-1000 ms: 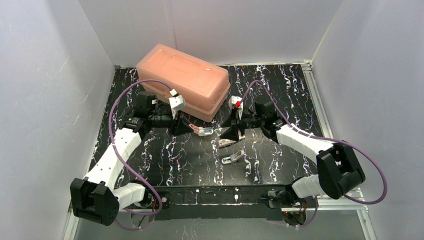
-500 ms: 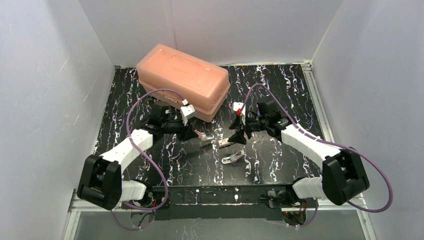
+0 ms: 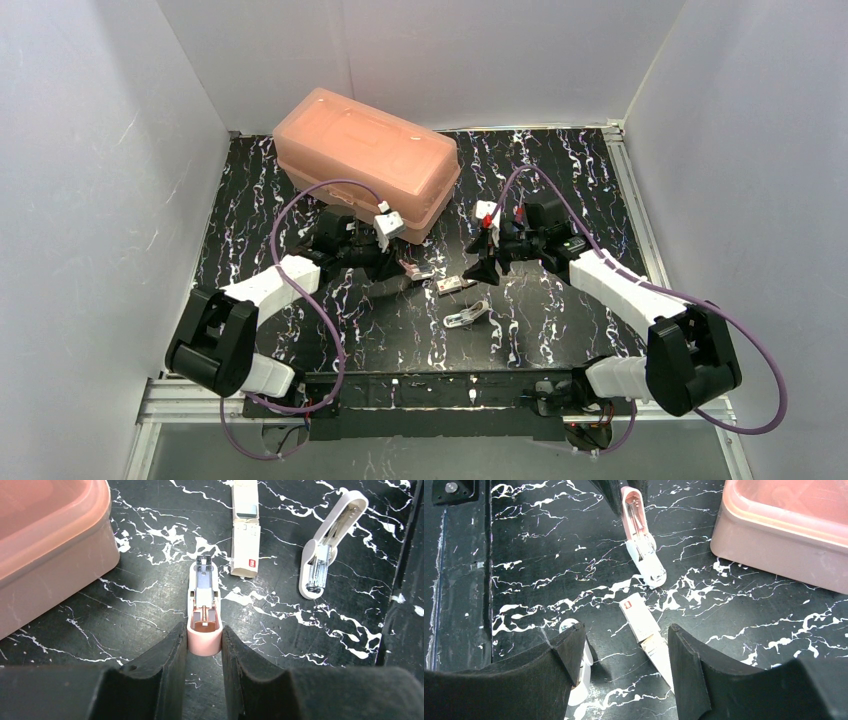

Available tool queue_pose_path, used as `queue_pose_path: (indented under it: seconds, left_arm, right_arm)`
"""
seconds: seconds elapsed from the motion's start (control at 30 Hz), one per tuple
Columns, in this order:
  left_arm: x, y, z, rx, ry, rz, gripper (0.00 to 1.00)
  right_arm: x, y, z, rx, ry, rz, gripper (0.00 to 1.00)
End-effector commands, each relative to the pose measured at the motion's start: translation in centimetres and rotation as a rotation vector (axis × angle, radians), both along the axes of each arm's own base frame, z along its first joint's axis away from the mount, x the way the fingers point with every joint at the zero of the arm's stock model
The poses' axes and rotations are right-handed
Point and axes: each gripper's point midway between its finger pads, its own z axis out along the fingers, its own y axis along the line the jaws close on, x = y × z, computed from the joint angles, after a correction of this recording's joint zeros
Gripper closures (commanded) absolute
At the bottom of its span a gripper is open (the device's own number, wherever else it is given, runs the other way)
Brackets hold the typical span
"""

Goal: Load the staples into the stapler

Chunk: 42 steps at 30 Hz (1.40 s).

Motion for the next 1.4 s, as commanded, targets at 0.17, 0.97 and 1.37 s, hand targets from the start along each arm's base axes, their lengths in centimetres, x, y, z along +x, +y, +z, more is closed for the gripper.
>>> queue_pose_path:
  seconds: [0.17, 0.97, 1.37]
  left_arm:
    - [0.4, 0.5, -0.5, 0.112, -0.043, 0.003, 0.86]
    - [-0.4, 1.5, 0.7, 0.130, -0.136, -0.015, 0.46]
    - [-2.7, 1.9, 3.3, 0.174, -0.084, -0.135, 0.29]
  right_arm:
    - [0.1, -0.2, 1.0, 0.028, -0.047, 0.004, 0.31]
    - [0.5, -0.6, 0.0, -0.003, -0.037, -0.024, 0.30]
    - [3.4, -2.0, -4.2, -0.216, 0.006, -0.073, 0.22]
